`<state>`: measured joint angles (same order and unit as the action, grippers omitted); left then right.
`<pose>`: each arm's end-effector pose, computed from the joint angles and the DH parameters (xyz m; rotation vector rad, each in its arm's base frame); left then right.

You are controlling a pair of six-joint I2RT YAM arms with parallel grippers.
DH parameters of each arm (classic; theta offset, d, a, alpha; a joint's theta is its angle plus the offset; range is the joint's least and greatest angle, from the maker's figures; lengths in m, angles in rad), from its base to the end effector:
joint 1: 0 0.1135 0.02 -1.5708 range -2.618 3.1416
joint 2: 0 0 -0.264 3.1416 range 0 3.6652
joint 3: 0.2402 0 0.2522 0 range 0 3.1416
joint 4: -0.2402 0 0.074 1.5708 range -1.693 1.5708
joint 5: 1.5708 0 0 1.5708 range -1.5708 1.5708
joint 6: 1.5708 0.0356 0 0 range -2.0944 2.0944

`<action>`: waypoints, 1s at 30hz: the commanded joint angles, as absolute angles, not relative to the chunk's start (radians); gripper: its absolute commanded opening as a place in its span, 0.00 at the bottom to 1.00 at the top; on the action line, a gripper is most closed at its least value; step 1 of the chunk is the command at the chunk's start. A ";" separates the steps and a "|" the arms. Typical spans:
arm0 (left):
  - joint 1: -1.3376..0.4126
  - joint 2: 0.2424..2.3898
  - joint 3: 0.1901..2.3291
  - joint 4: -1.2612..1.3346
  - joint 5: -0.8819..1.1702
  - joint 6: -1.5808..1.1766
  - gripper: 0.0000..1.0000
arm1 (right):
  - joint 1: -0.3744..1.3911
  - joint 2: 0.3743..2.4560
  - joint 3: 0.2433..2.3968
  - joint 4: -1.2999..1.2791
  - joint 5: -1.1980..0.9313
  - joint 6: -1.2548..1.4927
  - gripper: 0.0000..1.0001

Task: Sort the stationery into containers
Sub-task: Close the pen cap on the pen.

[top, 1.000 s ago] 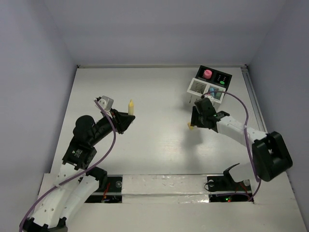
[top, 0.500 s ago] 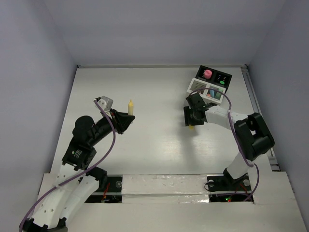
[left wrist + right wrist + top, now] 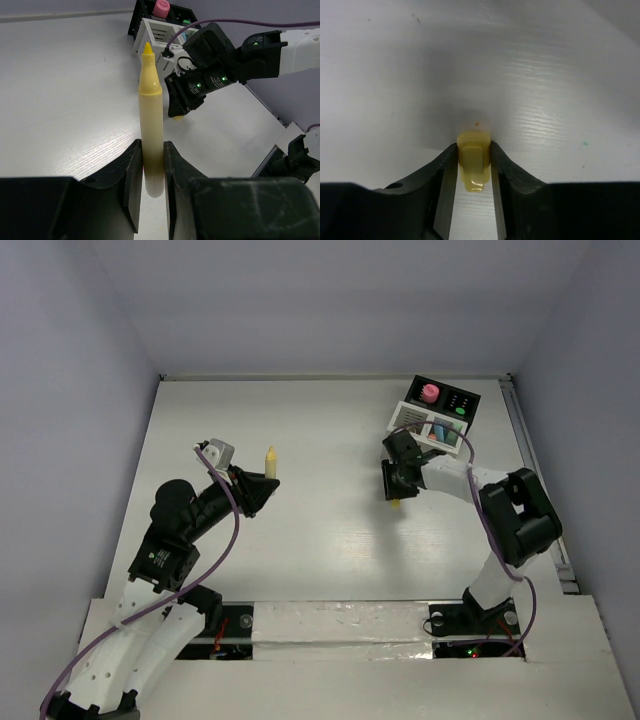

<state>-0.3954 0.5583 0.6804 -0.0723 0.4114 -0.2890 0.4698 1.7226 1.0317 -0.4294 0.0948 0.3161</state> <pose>0.1222 -0.0665 0.3480 0.4221 1.5307 -0.8519 0.2999 0.1485 0.1661 -0.1772 2.6818 0.1180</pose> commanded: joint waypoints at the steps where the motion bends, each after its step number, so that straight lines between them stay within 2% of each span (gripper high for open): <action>1: -0.391 0.552 0.690 -0.038 0.423 -0.279 0.00 | 0.466 1.772 1.072 -0.462 0.080 0.313 0.36; 2: -0.391 0.552 0.690 -0.038 0.423 -0.278 0.00 | 0.466 1.776 1.077 -0.474 0.081 0.311 0.26; 5: -0.391 0.554 0.690 -0.038 0.425 -0.279 0.00 | 0.466 1.760 1.078 -0.459 0.065 0.311 0.10; 12: -0.391 0.583 0.684 -0.021 0.477 -0.290 0.00 | 0.587 1.511 1.091 -0.290 0.006 0.388 0.10; 18: -0.391 0.612 0.683 -0.018 0.491 -0.291 0.00 | 0.745 1.339 1.127 0.056 0.083 0.575 0.11; 22: -0.391 0.630 0.683 -0.020 0.483 -0.290 0.00 | 0.796 1.327 1.127 0.271 0.150 0.661 0.10; 30: -0.391 0.675 0.687 -0.017 0.483 -0.290 0.00 | 0.891 1.407 1.190 0.420 0.216 0.672 0.11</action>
<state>-0.3954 0.6708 0.6804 -0.0711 0.4641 -0.2901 0.8494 1.3785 1.1282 0.2836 0.1703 0.6472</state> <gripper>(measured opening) 0.149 0.329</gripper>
